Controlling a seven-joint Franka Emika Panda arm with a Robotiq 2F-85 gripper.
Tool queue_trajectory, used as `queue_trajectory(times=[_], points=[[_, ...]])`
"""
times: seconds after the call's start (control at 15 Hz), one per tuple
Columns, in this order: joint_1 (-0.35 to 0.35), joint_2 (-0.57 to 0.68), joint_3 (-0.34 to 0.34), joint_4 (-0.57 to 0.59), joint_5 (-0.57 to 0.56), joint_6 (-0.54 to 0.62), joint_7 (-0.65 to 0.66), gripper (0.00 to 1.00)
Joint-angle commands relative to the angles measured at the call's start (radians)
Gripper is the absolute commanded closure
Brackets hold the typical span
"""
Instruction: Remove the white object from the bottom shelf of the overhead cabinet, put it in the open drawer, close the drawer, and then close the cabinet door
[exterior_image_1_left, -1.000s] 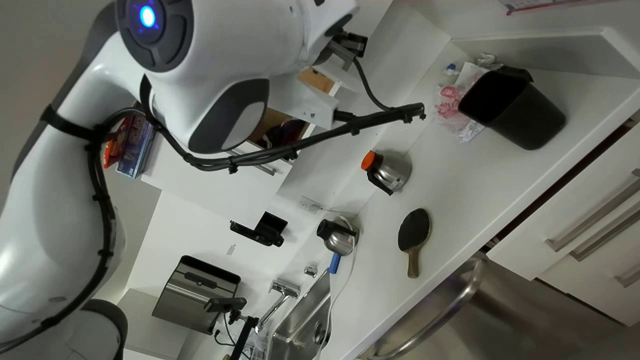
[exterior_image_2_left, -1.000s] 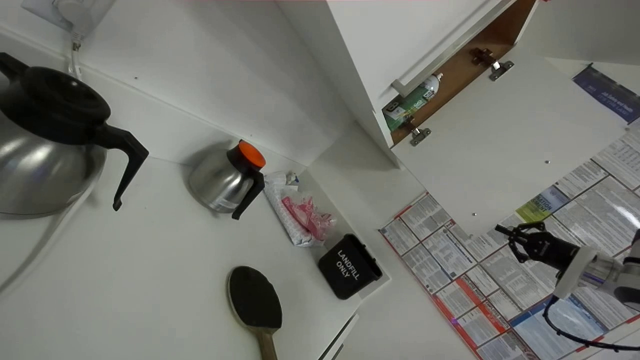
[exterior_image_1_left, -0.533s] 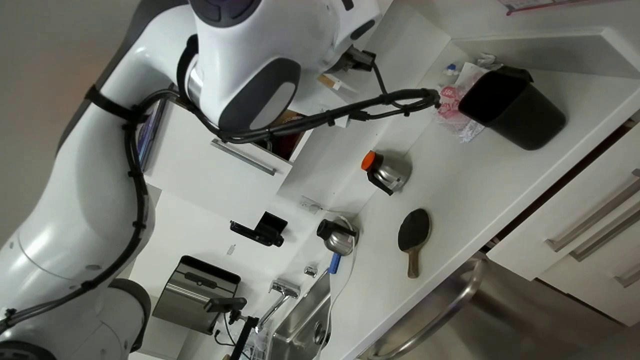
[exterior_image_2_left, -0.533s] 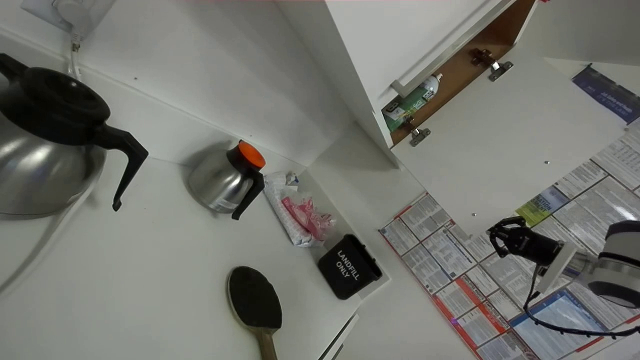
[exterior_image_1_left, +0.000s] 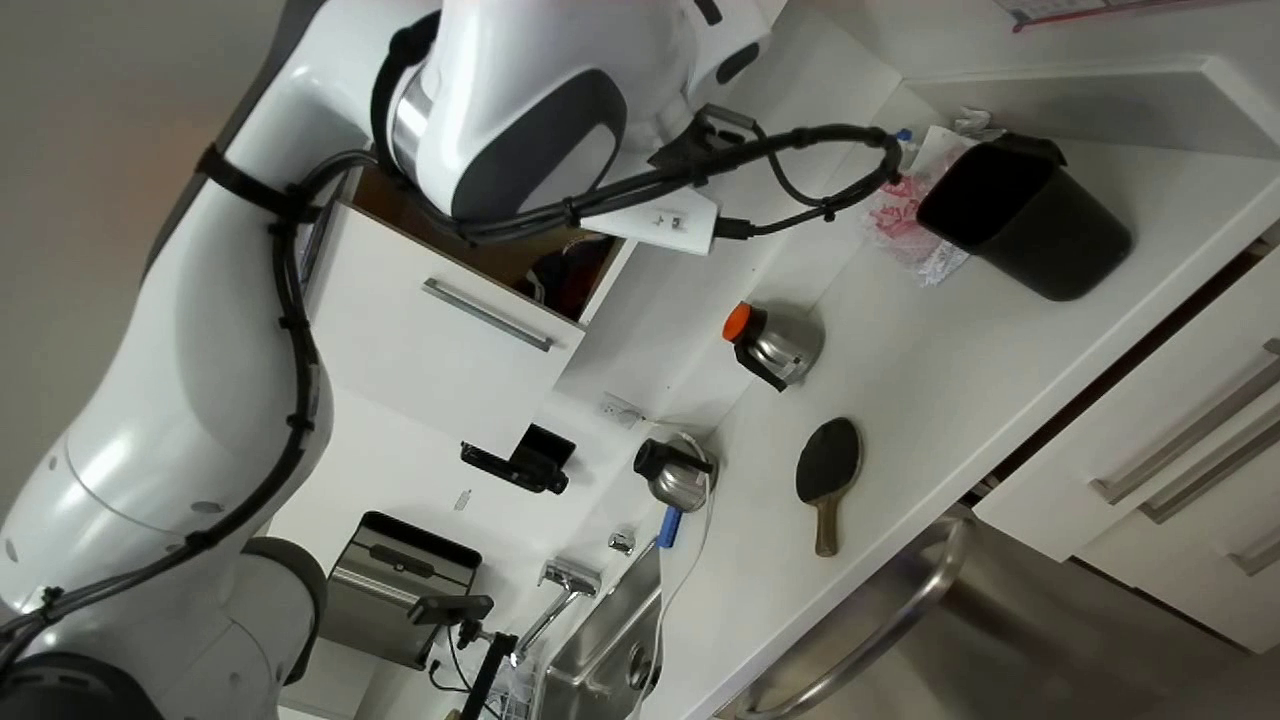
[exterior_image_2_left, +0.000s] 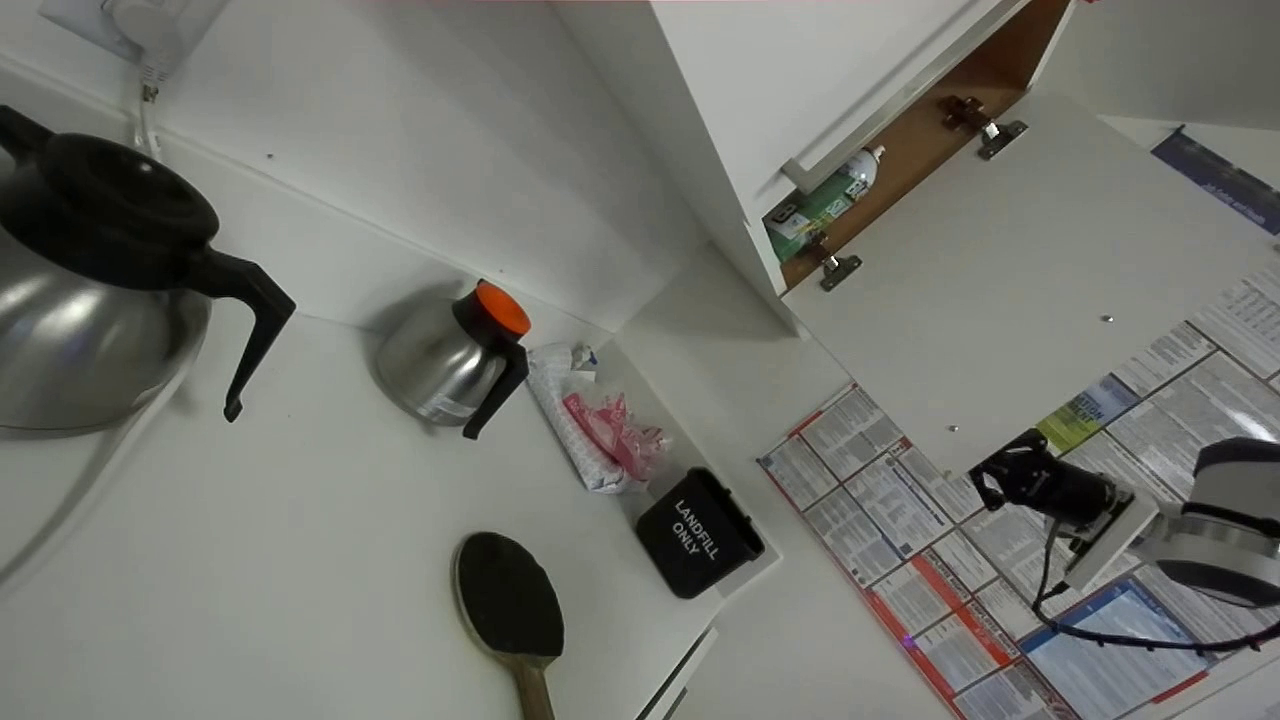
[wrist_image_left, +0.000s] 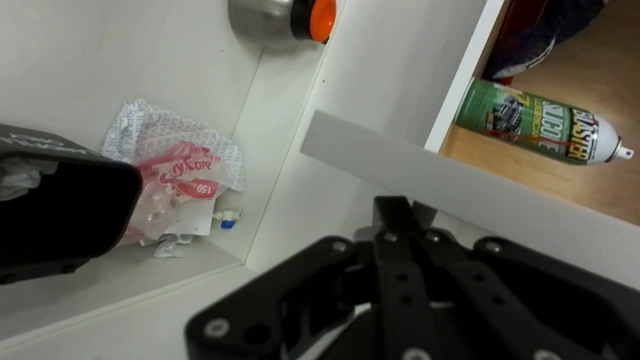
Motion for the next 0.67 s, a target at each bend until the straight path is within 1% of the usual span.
queue_trajectory(times=[0.0, 0.2, 0.6], points=[[-0.006, 0.019, 0.045, 0.047, -0.036, -0.062, -0.022, 1.00], [-0.001, 0.008, 0.058, 0.039, -0.059, -0.097, -0.077, 1.00], [0.022, -0.048, 0.097, -0.036, -0.084, -0.157, -0.249, 1.00]])
